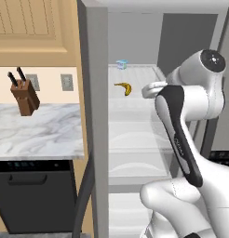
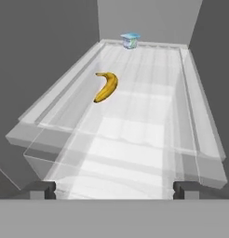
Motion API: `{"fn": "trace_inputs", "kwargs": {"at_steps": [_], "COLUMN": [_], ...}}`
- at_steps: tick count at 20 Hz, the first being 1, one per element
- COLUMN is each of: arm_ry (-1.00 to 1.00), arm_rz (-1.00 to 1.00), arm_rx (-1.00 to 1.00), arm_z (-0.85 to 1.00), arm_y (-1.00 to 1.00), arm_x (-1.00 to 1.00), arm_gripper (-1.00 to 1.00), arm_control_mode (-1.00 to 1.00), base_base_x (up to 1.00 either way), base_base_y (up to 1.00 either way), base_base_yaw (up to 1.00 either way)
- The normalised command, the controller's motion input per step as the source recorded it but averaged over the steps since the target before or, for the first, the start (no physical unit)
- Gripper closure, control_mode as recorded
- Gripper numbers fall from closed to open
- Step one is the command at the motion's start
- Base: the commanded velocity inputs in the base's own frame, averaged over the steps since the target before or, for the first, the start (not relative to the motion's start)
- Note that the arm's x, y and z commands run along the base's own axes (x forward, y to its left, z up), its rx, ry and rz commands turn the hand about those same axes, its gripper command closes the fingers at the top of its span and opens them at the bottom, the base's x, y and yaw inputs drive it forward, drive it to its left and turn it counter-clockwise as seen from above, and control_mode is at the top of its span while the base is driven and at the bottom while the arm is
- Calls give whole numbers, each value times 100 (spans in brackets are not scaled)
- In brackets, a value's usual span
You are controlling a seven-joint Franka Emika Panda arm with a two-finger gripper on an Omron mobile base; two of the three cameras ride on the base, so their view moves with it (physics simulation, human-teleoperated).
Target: Pick the apple and banana from the fridge and place them on the plate next to the blender to make a fruit smoothie.
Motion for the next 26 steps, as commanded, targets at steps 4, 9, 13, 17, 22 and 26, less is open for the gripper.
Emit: {"fn": "trace_inputs", "kwargs": {"at_steps": [4,9,13,17,22,26], "arm_ry": [0,0,2,5,11,17], "arm_rz": [0,0,-1,-1,-2,-1], "arm_rx": [0,0,0,0,0,0], "arm_z": [-17,-25,-28,-36,-16,-11], "arm_y": [35,46,27,8,2,0], "arm_x": [45,66,61,73,75,78], "arm_gripper": [-100,-100,-100,-100,-100,-100], "arm_control_mode": [-100,-100,-100,-100,-100,-100], "base_base_x": [0,0,0,0,0,0], "base_base_y": [0,0,0,0,0,0], "base_base_yaw": [0,0,0,0,0,0]}}
